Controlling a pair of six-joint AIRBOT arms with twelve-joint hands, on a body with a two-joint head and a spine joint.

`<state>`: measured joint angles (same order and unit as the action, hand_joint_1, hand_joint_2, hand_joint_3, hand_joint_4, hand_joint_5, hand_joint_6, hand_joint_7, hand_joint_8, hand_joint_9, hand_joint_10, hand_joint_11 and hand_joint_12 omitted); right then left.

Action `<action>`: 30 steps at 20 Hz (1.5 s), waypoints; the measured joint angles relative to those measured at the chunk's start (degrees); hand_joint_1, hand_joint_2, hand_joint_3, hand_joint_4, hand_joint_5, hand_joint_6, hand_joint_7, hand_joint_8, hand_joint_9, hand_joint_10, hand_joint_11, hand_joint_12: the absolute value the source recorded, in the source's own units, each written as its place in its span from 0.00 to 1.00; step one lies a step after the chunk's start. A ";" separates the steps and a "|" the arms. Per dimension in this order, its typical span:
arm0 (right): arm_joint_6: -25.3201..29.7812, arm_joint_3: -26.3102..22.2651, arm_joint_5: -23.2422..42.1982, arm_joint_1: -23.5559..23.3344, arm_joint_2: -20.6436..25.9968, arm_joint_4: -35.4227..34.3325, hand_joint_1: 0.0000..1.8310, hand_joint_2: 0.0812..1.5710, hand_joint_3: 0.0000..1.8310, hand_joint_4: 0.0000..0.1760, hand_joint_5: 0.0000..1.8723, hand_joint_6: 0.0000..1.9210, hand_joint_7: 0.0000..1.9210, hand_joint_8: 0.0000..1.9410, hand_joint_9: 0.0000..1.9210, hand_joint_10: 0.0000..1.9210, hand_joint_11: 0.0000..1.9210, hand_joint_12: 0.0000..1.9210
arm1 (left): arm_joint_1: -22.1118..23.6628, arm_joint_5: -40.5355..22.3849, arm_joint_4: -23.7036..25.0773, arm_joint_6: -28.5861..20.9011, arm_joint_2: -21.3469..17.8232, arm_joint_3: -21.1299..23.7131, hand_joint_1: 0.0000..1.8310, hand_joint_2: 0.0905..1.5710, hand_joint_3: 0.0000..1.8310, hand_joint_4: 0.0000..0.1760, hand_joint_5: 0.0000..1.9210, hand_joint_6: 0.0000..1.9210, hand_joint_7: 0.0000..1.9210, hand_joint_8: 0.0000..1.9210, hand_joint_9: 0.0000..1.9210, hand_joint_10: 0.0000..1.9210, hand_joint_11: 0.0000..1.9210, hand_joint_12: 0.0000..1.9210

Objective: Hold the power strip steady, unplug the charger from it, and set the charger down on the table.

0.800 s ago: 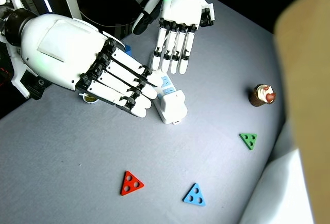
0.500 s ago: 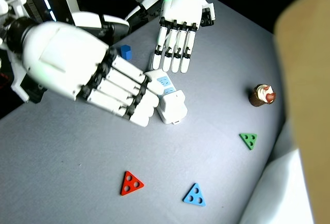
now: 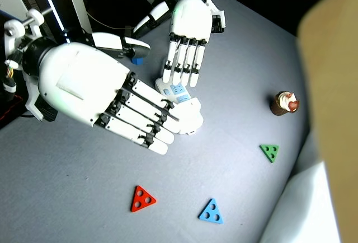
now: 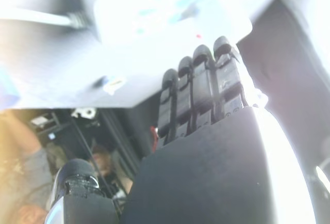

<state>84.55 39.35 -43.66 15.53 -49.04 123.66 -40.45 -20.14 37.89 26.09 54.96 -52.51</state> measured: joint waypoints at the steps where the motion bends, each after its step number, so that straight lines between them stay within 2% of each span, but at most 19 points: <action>1: 0.00 0.52 -0.24 0.00 -0.68 -0.44 0.27 0.59 0.01 0.00 0.07 0.00 0.10 0.00 0.10 0.00 0.07 0.08 | -0.28 -0.02 0.00 0.00 0.72 -0.37 0.00 0.57 0.01 0.00 0.09 0.00 0.09 0.00 0.08 0.00 0.06 0.03; 2: -0.02 1.07 -0.59 0.02 -1.57 -0.85 0.28 0.60 0.00 0.00 0.08 0.00 0.10 0.00 0.10 0.00 0.07 0.08 | -0.52 0.17 -0.02 0.09 1.31 -0.68 0.00 0.57 0.01 0.00 0.10 0.00 0.10 0.00 0.08 0.00 0.06 0.03; 3: 0.00 1.31 -1.25 0.02 -2.19 -1.38 0.33 0.60 0.00 0.00 0.08 0.00 0.11 0.00 0.10 0.00 0.07 0.08 | -0.50 0.17 0.02 0.22 1.70 -1.07 0.00 0.57 0.00 0.00 0.10 0.00 0.10 0.00 0.08 0.00 0.06 0.03; 6: 0.02 2.99 -3.15 -0.04 -4.48 -3.28 0.36 0.62 0.01 0.00 0.08 0.00 0.10 0.00 0.11 0.00 0.09 0.09 | -0.50 0.26 -0.13 0.24 2.47 -1.97 0.00 0.57 0.00 0.00 0.10 0.00 0.10 0.01 0.09 0.01 0.06 0.03; 7: 0.04 3.65 -3.54 -0.02 -5.27 -4.31 0.46 0.61 0.00 0.00 0.10 0.01 0.12 0.01 0.12 0.01 0.09 0.09 | -0.50 0.37 -0.20 0.24 2.73 -2.32 0.00 0.58 0.01 0.00 0.10 0.00 0.10 0.00 0.09 0.00 0.06 0.03; 9: 0.09 4.79 -5.49 0.39 -7.32 -5.60 0.51 0.62 0.00 0.00 0.11 0.00 0.14 0.00 0.14 0.00 0.08 0.16 | -0.50 0.96 -0.20 0.24 3.21 -2.84 0.00 0.58 0.01 0.00 0.09 0.00 0.10 0.00 0.09 0.00 0.05 0.02; 11: -0.09 6.23 -6.93 0.42 -10.23 -8.63 0.51 0.63 0.00 0.00 0.13 0.00 0.16 0.00 0.15 0.00 0.05 0.22 | -0.50 1.33 -0.24 0.79 3.76 -3.34 0.00 0.58 0.00 0.00 0.09 0.00 0.10 0.00 0.09 0.00 0.05 0.02; 13: 0.02 7.52 -7.02 -0.52 -12.20 -13.64 0.51 0.63 0.00 0.00 0.14 0.00 0.15 0.00 0.15 0.00 0.05 0.23 | -0.61 1.31 -0.22 0.83 3.93 -3.50 0.00 0.59 0.00 0.00 0.09 0.00 0.10 0.00 0.08 0.00 0.05 0.02; 17: -0.24 8.02 -8.61 -2.64 -13.44 -17.38 0.51 0.64 0.00 0.00 0.12 0.00 0.14 0.00 0.14 0.00 0.02 0.29 | -1.60 1.46 -1.14 0.87 5.03 -4.24 0.00 0.61 0.01 0.00 0.09 0.00 0.10 0.00 0.09 0.00 0.06 0.02; 20: -0.90 7.39 -8.61 -2.84 -14.40 -20.35 0.50 0.65 0.00 0.00 0.16 0.01 0.17 0.00 0.16 0.00 0.04 0.33 | -1.99 0.83 -1.79 0.87 5.79 -4.76 0.00 0.62 0.01 0.00 0.10 0.00 0.11 0.00 0.10 0.00 0.06 0.02; 24: -1.51 7.72 -8.70 -2.84 -15.76 -20.83 0.51 0.65 0.00 0.00 0.19 0.00 0.20 0.00 0.20 0.00 0.06 0.35 | -2.08 0.68 -2.03 0.90 6.36 -4.94 0.00 0.63 0.01 0.00 0.09 0.00 0.09 0.00 0.08 0.00 0.05 0.02; 30: -1.81 12.28 -8.92 -3.89 -20.79 -22.27 0.52 0.66 0.00 0.00 0.22 0.00 0.24 0.00 0.24 0.01 0.08 0.38 | -2.71 0.39 -2.19 0.79 6.38 -4.92 0.00 0.64 0.01 0.00 0.09 0.00 0.09 0.00 0.07 0.00 0.06 0.02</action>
<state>82.74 51.64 -52.58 11.64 -69.82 101.38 -43.16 -19.75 35.70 26.87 61.34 -57.43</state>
